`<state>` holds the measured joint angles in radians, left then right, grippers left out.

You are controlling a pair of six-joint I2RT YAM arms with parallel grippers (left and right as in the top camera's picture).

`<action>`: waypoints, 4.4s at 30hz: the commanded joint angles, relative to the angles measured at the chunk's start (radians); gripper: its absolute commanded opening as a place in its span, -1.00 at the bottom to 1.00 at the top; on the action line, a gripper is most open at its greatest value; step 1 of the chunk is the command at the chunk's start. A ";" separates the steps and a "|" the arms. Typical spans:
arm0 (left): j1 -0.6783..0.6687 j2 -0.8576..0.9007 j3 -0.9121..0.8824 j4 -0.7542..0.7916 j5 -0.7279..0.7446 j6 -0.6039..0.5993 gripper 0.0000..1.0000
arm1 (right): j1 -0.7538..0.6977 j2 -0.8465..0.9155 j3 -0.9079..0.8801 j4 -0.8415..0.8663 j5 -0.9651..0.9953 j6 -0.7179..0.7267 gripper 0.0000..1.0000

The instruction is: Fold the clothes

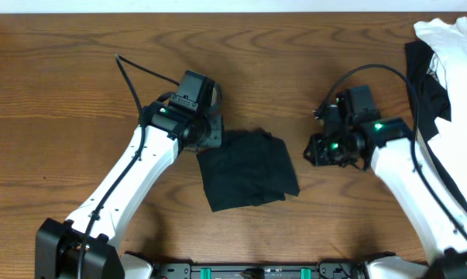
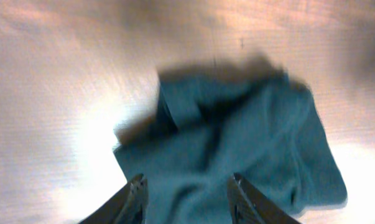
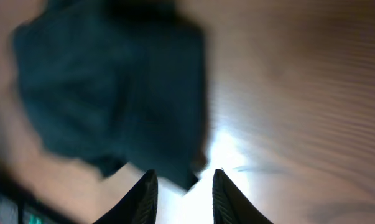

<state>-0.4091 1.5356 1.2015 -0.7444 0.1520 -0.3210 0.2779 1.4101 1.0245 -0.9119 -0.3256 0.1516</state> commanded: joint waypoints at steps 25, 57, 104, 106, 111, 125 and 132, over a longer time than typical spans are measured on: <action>0.094 0.288 -0.005 -0.041 0.145 0.209 -0.09 | 0.526 0.240 -0.024 0.089 0.189 -0.019 -0.36; 0.071 0.262 -0.178 -0.148 0.347 0.205 -0.50 | 0.385 0.307 -0.002 0.325 0.405 0.072 -0.25; 0.071 0.140 -0.166 -0.013 0.287 0.246 -0.27 | 0.381 0.068 -0.226 0.379 0.134 0.585 -0.49; 0.071 0.140 -0.166 -0.014 0.287 0.246 -0.27 | 0.381 0.068 -0.227 0.378 0.134 0.585 -0.49; 0.071 0.140 -0.166 -0.013 0.312 0.246 -0.27 | 0.382 0.089 -0.231 0.381 0.135 0.585 -0.49; 0.071 0.140 -0.166 -0.018 0.312 0.246 -0.27 | 0.382 0.155 -0.231 0.424 0.130 0.585 -0.77; 0.071 0.140 -0.166 -0.016 0.313 0.246 -0.55 | 0.382 0.155 -0.231 0.431 0.130 0.585 -0.97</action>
<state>-0.3367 1.6726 1.0344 -0.7578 0.4541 -0.0849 0.6666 1.5597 0.8009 -0.4831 -0.1955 0.7311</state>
